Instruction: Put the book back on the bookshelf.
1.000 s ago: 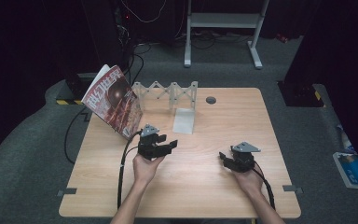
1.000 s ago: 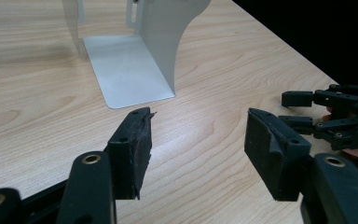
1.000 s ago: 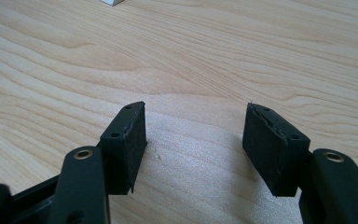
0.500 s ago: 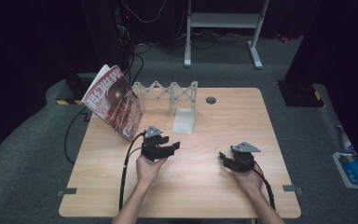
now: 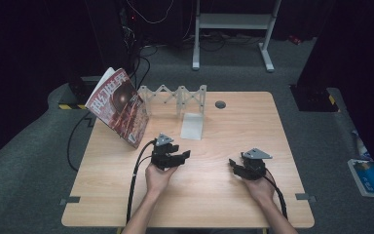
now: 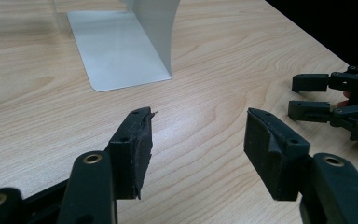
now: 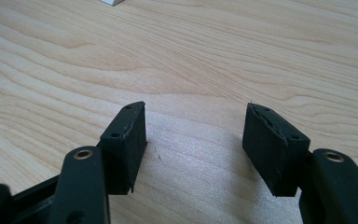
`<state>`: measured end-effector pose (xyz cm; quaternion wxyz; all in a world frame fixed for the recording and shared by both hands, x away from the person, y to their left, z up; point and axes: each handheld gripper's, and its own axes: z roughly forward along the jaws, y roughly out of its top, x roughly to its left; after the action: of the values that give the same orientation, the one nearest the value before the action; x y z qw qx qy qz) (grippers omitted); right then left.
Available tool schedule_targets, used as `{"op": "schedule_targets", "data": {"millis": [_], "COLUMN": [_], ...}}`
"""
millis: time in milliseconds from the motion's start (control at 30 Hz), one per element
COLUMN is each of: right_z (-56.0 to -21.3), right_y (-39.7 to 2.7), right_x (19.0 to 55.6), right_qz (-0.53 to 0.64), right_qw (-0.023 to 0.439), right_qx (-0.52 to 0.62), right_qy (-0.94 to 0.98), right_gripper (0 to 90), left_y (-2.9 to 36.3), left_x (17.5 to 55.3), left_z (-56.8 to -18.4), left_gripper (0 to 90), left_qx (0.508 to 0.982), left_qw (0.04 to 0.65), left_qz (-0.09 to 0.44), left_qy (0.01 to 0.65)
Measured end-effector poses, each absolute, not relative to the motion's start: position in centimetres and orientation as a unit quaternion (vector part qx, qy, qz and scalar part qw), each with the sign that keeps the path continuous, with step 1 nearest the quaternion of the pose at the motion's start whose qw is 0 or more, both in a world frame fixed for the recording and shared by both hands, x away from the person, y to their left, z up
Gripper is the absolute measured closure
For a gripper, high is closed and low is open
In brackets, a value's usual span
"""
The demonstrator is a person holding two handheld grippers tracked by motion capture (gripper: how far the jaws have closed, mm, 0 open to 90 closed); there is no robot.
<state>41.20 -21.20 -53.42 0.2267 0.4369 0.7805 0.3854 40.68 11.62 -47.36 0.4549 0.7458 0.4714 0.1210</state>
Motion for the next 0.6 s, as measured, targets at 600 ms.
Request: {"op": "schedule_targets", "data": {"millis": [600], "right_z": [-53.4], "right_y": [-21.2], "right_x": [41.2], "right_qz": [0.385], "right_qw": [0.227], "right_qx": [0.437], "right_qy": [0.780], "right_gripper": [39.7], "left_y": [11.0], "left_x": [41.1], "left_z": [-48.9], "left_gripper": [42.2], "left_qx": [0.751], "left_qw": [0.443], "left_qz": [0.115], "left_qy": [0.476]}}
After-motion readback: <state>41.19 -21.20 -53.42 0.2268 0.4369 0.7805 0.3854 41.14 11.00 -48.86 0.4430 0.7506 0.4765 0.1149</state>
